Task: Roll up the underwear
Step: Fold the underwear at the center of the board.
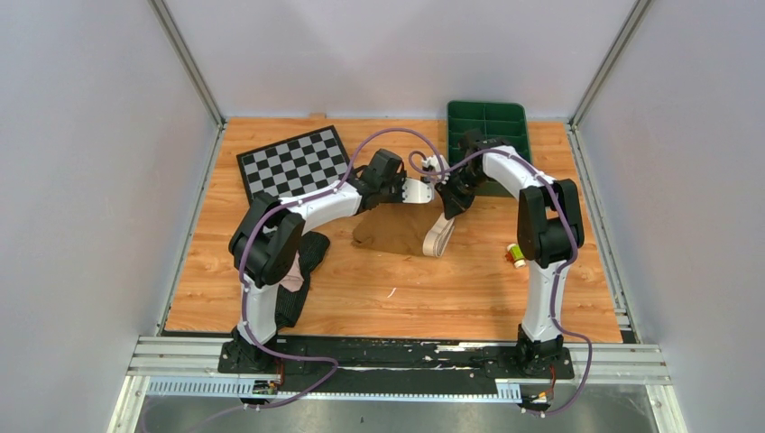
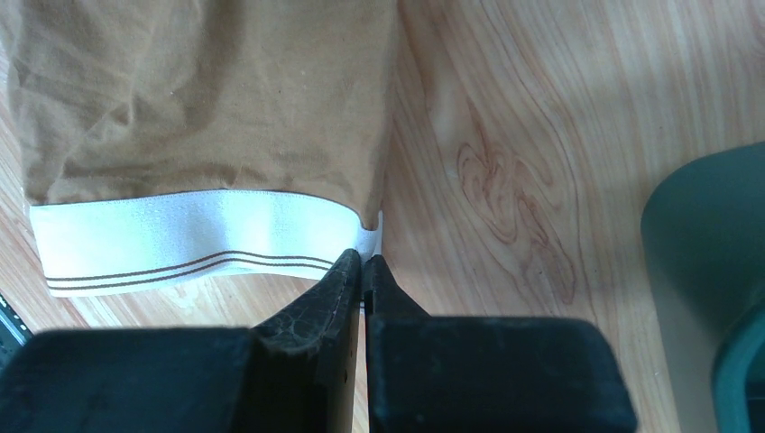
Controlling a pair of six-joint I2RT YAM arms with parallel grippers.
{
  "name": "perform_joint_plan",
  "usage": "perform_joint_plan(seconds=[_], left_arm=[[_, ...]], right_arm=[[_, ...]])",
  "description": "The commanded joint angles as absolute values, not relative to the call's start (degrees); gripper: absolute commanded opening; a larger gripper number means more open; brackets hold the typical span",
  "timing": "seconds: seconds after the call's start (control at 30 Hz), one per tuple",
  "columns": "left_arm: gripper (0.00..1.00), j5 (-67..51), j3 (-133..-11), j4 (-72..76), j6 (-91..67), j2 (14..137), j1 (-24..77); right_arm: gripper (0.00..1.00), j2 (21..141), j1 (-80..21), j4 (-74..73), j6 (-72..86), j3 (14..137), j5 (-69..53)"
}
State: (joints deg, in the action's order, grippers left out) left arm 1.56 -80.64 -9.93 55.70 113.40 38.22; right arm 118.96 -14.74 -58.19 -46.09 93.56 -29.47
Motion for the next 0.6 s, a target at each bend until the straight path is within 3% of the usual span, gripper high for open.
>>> perform_joint_plan(seconds=[0.0,0.57], left_arm=[[0.00,1.85,-81.91,-9.05,55.16,113.99,37.62],[0.00,2.45,-79.82,-7.88,55.58,114.71,37.63]], right_arm=[[0.03,119.44,-14.94,-57.12,-46.23,92.55,-30.86],[0.04,121.59,-14.94,-55.79,-45.75,91.29,-31.14]])
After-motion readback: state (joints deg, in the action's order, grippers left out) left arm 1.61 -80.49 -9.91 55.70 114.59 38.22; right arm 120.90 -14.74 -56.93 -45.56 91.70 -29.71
